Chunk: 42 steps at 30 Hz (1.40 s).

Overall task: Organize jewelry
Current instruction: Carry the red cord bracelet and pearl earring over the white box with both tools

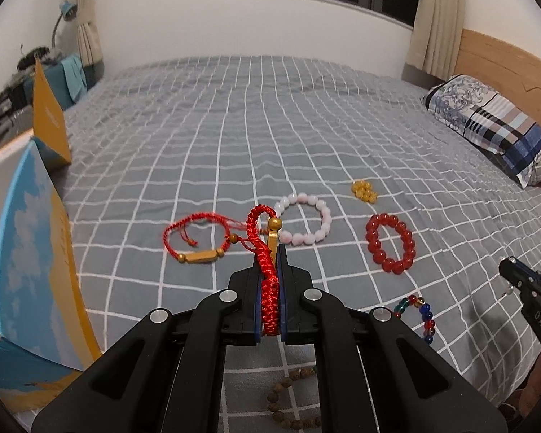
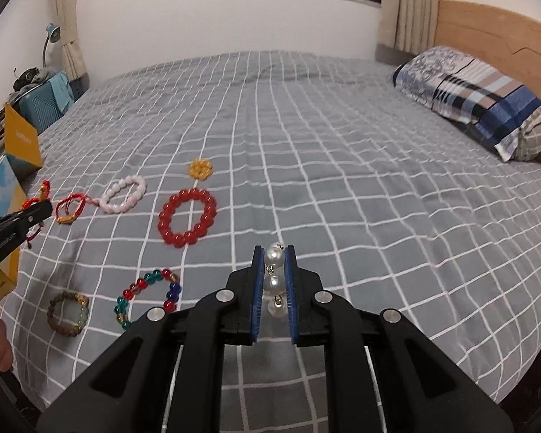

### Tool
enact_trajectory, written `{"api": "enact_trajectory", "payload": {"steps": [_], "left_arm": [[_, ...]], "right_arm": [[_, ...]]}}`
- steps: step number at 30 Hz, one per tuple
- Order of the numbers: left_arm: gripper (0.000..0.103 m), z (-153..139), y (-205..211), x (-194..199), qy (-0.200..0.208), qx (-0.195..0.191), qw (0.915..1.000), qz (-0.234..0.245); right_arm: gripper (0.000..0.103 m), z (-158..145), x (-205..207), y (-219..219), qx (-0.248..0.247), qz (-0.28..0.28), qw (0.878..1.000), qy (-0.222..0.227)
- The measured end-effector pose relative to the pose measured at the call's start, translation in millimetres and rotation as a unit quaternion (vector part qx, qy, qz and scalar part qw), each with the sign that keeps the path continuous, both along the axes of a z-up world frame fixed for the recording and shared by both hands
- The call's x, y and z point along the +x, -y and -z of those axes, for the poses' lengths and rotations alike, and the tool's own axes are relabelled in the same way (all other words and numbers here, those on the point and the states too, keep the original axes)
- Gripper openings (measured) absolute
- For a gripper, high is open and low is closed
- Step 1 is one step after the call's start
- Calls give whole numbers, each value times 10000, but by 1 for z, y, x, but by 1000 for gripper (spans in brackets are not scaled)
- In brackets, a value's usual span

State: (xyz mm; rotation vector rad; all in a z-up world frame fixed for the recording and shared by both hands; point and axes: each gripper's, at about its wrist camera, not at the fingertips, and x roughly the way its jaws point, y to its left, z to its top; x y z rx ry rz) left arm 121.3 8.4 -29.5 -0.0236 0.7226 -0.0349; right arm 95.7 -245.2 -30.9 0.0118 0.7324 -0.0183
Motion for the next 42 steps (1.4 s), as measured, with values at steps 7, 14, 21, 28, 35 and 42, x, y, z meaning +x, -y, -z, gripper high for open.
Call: {"api": "enact_trajectory", "payload": {"steps": [7,14,21,28,35,42], "left_arm": [[5,-3,3,-5,138,39,9999,12],[5,-6,1,-10,297,38,9995,-79],[5,-4,3,-14,248,116,9995,-135],[5,-5,-1,-25,204,121,9993,-274],[5,-44,-15,-46,490,179,9978,-414],[5,-83,-55,-67,656,319,9941,-801]], "right_arm": [[10,-3,-1,4,-65,119,9997,185],[10,-6,-4,0,-171,102,9990,390],[10,-4,-4,-2,-158,122,9991,381],[10,-6,-5,-3,-69,163,9991,374],[10,-30,-6,-24,-244,180,9980,557],[10,-64,-4,-75,-241,-153,9967,762]]}}
